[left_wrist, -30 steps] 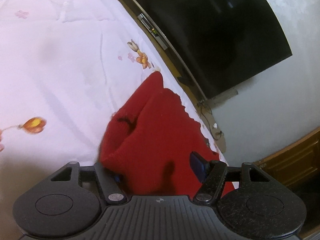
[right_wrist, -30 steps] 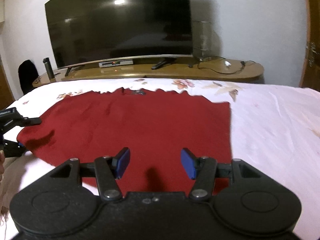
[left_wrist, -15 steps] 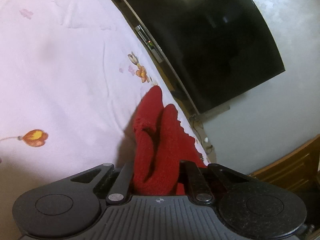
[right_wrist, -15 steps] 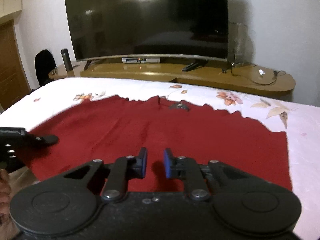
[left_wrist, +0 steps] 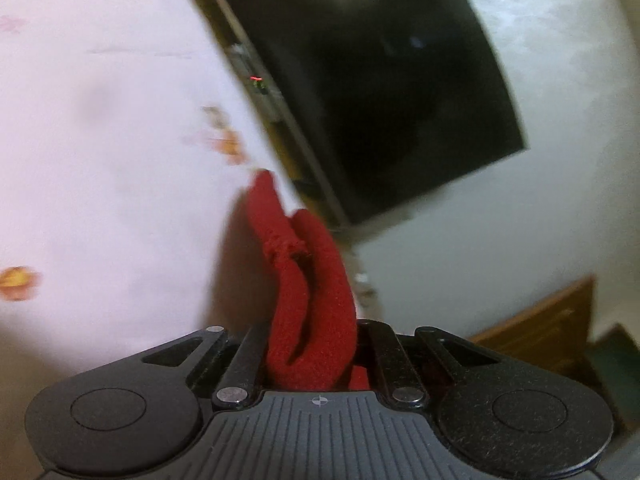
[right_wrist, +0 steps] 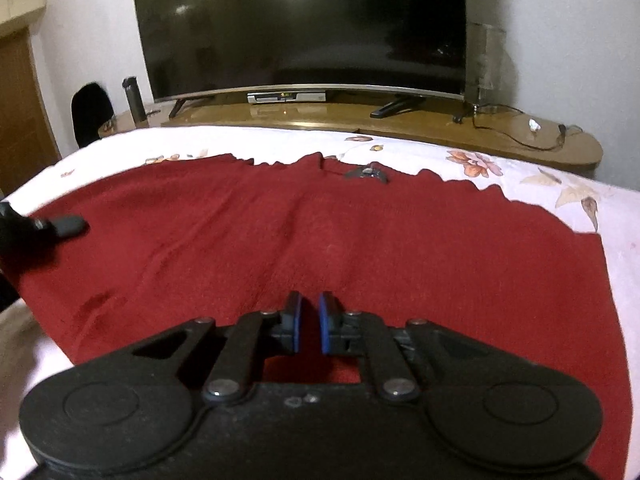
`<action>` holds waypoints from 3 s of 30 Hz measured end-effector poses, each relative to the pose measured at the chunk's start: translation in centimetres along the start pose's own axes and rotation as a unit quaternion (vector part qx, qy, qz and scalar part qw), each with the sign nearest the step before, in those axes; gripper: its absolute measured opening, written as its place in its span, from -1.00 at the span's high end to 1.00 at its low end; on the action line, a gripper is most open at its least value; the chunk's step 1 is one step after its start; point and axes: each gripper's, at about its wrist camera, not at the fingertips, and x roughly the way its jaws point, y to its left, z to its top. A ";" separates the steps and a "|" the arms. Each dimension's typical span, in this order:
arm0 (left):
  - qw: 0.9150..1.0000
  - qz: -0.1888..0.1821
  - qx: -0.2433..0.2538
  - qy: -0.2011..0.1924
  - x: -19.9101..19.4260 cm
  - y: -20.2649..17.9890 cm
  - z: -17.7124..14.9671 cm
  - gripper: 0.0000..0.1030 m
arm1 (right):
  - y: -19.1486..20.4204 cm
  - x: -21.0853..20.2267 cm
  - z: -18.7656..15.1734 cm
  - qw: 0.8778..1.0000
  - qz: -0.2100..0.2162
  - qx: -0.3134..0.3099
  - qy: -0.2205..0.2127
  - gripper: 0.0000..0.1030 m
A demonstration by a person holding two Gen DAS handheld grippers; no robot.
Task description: Fold small clothes
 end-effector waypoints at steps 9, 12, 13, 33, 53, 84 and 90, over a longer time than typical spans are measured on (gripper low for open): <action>0.995 -0.053 0.047 0.075 3.8 -5.4 -0.9 0.84 | -1.0 0.2 -0.2 0.998 0.022 0.055 -0.006 0.83; 0.991 -0.077 0.059 0.092 5.5 -8.4 -1.9 0.84 | -1.8 -0.1 -0.1 0.996 0.037 0.081 -0.005 0.84; 0.989 -0.085 0.064 0.102 6.2 -9.4 -2.4 0.84 | -2.3 -0.6 0.0 0.994 0.043 0.099 -0.004 0.86; 0.930 -0.065 0.219 0.289 13.4 -17.8 -16.9 -0.92 | -17.1 -14.2 -6.5 0.940 0.005 0.329 -0.094 -0.02; 0.948 0.087 0.225 0.207 13.6 -11.8 -7.1 -0.75 | -18.6 -7.7 -4.3 0.920 0.138 0.366 -0.001 0.04; 0.926 0.102 0.308 0.191 15.9 -15.3 -8.2 -0.54 | -19.0 -9.1 -2.3 0.966 0.035 0.252 -0.042 0.33; 0.923 0.104 0.309 0.202 20.0 -16.0 -6.3 -0.54 | -23.0 -7.4 -0.5 0.949 0.053 0.298 -0.084 -0.09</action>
